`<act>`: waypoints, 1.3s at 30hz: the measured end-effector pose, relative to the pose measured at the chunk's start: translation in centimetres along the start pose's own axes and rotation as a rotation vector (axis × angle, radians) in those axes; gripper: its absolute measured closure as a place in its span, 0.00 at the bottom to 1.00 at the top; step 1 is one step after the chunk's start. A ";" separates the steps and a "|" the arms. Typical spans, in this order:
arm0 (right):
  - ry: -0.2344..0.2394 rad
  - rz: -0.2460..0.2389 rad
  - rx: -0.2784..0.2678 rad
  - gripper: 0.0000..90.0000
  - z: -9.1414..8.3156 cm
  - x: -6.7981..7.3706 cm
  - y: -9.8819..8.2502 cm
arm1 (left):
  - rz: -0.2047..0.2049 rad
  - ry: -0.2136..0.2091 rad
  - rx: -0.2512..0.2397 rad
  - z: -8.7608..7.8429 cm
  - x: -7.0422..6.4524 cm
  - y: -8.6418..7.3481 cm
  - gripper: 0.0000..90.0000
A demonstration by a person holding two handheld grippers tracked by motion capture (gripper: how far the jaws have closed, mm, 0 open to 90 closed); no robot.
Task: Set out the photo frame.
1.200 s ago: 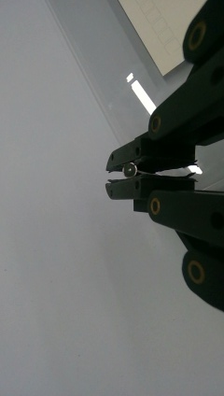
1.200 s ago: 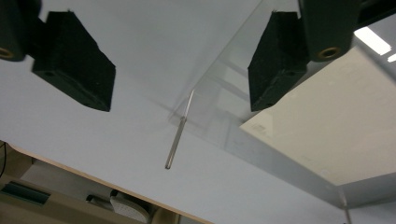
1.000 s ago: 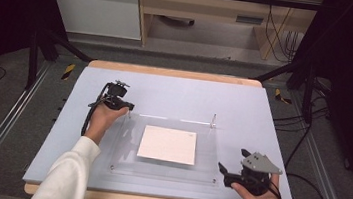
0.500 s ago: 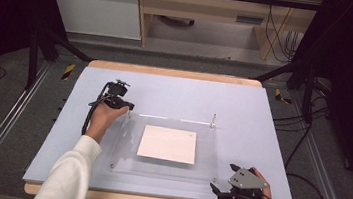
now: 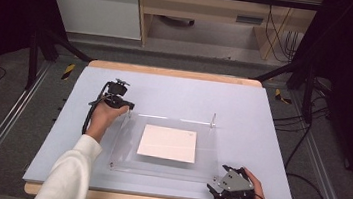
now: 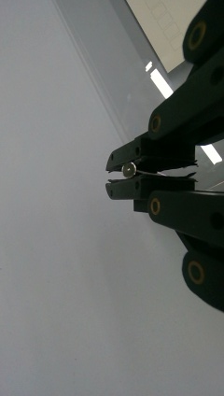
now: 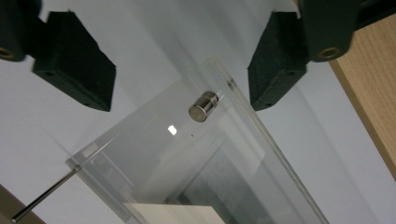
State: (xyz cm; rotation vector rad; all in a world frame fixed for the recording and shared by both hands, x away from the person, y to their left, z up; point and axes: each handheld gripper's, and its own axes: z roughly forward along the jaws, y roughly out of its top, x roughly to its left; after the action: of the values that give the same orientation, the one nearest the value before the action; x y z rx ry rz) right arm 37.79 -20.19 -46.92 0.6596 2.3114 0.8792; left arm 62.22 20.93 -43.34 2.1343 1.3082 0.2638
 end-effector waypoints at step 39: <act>-0.051 -0.091 -0.076 0.45 0.5 0.2 0.7 | 0.001 -0.006 -0.045 0.0 0.0 -0.5 0.93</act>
State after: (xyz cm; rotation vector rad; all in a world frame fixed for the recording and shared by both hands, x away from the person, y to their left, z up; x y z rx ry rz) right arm 38.15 -19.32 -46.83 0.5341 2.2325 0.8927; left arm 61.89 21.07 -43.65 2.0971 1.2857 0.2837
